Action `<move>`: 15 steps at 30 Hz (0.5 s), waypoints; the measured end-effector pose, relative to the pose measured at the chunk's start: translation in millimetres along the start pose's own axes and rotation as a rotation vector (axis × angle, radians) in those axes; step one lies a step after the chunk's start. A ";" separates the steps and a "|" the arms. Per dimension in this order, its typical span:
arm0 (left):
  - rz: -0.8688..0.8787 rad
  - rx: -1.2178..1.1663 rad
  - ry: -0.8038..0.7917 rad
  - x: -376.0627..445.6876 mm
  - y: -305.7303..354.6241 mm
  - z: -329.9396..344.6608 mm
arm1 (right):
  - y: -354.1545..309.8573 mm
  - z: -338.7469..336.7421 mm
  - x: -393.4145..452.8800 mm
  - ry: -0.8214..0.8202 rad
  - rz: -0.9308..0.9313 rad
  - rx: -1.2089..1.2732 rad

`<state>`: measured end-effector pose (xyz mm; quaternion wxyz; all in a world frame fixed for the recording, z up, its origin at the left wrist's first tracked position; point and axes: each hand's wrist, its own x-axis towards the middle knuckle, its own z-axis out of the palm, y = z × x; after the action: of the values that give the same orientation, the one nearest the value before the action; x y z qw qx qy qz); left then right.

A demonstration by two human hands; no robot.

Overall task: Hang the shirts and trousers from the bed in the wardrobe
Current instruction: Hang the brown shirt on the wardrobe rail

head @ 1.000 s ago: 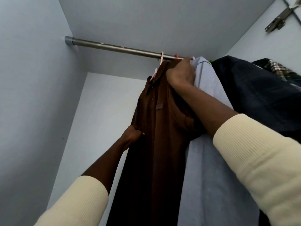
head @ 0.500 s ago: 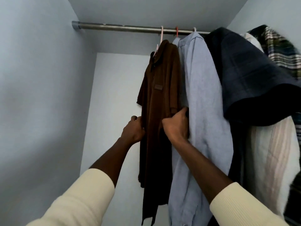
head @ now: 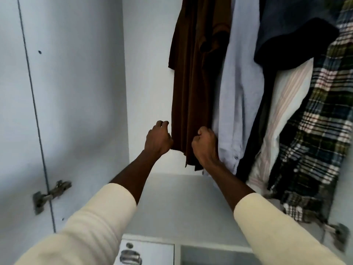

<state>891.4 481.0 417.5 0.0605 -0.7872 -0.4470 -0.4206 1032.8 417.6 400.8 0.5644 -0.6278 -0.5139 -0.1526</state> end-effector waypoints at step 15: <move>-0.298 0.043 -0.593 -439.6 -46.7 -13.1 | 15.2 -48.8 -396.8 -0.763 0.000 -0.571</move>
<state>739.8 215.5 97.9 -0.1179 -0.8000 -0.5639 -0.1678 895.4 190.2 101.8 0.1403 -0.7688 -0.6221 -0.0464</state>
